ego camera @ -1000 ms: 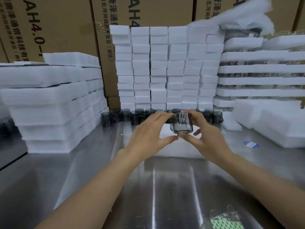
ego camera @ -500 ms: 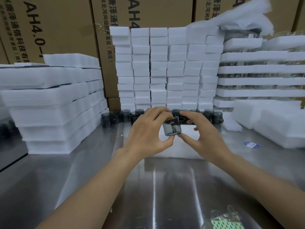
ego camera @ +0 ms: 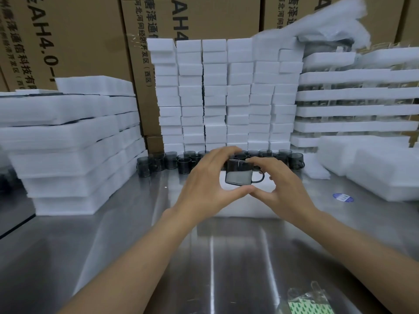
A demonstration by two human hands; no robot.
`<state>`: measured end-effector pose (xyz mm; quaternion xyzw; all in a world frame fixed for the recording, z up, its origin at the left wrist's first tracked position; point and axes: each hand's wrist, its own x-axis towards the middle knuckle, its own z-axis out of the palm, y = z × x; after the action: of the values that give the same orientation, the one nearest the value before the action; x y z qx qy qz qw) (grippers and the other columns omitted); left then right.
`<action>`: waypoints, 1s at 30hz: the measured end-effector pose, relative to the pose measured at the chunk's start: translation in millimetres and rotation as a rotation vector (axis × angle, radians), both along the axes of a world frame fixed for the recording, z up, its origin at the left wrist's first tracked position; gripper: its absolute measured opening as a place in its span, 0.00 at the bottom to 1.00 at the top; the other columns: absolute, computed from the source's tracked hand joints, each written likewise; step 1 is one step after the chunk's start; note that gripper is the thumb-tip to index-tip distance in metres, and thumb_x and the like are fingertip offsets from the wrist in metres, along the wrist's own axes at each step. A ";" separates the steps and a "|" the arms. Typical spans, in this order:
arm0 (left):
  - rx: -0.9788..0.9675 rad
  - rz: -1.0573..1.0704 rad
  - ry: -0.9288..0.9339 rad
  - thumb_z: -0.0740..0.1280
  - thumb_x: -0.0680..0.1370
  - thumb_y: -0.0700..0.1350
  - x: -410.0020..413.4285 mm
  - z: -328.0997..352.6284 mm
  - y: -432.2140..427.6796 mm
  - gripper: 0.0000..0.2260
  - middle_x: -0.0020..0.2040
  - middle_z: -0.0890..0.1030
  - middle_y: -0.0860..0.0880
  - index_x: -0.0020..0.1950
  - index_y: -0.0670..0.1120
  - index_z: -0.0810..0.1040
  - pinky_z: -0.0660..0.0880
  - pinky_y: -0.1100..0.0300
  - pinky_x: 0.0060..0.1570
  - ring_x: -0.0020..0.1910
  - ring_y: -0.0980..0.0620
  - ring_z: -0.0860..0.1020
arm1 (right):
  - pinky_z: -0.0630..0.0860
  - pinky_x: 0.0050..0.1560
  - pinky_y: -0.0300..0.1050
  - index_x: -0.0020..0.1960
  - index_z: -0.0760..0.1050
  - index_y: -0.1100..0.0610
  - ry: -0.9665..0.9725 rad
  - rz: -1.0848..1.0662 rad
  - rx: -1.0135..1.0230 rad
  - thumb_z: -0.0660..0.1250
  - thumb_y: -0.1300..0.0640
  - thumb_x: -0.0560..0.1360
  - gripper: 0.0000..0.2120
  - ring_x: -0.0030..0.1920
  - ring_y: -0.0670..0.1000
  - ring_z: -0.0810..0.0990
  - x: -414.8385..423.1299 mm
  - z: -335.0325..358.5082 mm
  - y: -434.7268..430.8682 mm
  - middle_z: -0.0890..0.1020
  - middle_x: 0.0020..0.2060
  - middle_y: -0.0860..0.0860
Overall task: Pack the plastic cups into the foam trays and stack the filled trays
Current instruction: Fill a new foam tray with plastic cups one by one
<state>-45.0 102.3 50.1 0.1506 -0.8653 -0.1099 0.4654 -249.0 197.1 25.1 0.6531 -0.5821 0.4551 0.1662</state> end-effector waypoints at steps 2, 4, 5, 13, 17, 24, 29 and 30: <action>0.178 -0.036 -0.004 0.80 0.68 0.66 -0.5 -1.6 -2.7 0.38 0.64 0.80 0.64 0.74 0.69 0.67 0.77 0.59 0.58 0.61 0.63 0.80 | 0.79 0.58 0.52 0.73 0.74 0.42 -0.007 0.003 0.033 0.75 0.43 0.74 0.28 0.57 0.43 0.79 0.0 1.7 0.1 0.79 0.63 0.36; 0.162 -0.006 -0.023 0.81 0.68 0.65 0.3 -4.6 -6.7 0.40 0.63 0.81 0.65 0.75 0.70 0.65 0.75 0.62 0.55 0.60 0.64 0.80 | 0.78 0.59 0.49 0.73 0.74 0.41 -0.022 0.041 0.080 0.75 0.47 0.74 0.28 0.58 0.43 0.80 -1.6 5.0 1.8 0.81 0.61 0.35; 0.125 0.015 -0.039 0.81 0.69 0.63 1.3 -6.2 -8.4 0.40 0.64 0.80 0.65 0.76 0.70 0.65 0.74 0.63 0.56 0.61 0.64 0.79 | 0.77 0.58 0.46 0.72 0.74 0.40 -0.034 0.068 0.098 0.73 0.47 0.73 0.27 0.59 0.44 0.80 -2.6 6.7 3.3 0.82 0.59 0.35; 0.062 0.071 -0.153 0.81 0.72 0.59 2.0 -18.4 -11.9 0.41 0.66 0.75 0.64 0.78 0.70 0.61 0.78 0.56 0.61 0.60 0.61 0.77 | 0.80 0.50 0.50 0.63 0.83 0.43 -0.090 0.038 0.209 0.71 0.49 0.81 0.11 0.45 0.41 0.83 -4.8 7.0 -6.1 0.86 0.43 0.37; 0.145 0.114 -0.300 0.69 0.75 0.72 2.3 -19.1 -14.2 0.39 0.69 0.75 0.65 0.80 0.75 0.50 0.75 0.55 0.54 0.58 0.61 0.79 | 0.77 0.47 0.41 0.60 0.84 0.46 -0.101 -0.018 0.235 0.71 0.52 0.82 0.09 0.43 0.38 0.81 -18.6 7.5 -10.2 0.86 0.42 0.38; 0.105 0.201 -0.419 0.61 0.83 0.67 8.0 -7.4 -11.4 0.23 0.57 0.81 0.63 0.78 0.67 0.65 0.77 0.52 0.53 0.39 0.62 0.78 | 0.77 0.41 0.31 0.52 0.83 0.41 -0.286 -0.050 0.021 0.72 0.60 0.81 0.12 0.41 0.43 0.82 -42.6 15.9 -2.7 0.86 0.41 0.41; 0.233 0.173 -0.144 0.65 0.84 0.53 13.1 6.3 -14.1 0.08 0.33 0.82 0.53 0.62 0.62 0.79 0.80 0.52 0.47 0.39 0.54 0.82 | 0.82 0.38 0.39 0.49 0.81 0.37 -0.364 -0.064 -0.089 0.72 0.59 0.81 0.14 0.32 0.48 0.84 -50.4 17.8 0.9 0.84 0.37 0.43; 0.225 0.189 -0.136 0.65 0.84 0.53 14.5 7.8 -14.2 0.08 0.36 0.82 0.55 0.62 0.62 0.80 0.79 0.51 0.50 0.43 0.55 0.81 | 0.83 0.38 0.40 0.49 0.81 0.39 -0.375 -0.052 -0.095 0.72 0.59 0.81 0.13 0.33 0.49 0.84 -51.0 17.6 1.2 0.85 0.37 0.43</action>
<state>-30.4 88.1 58.0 0.2898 -0.8590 -0.1511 0.3940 -300.0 198.3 42.8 0.5330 -0.5972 0.5914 0.0971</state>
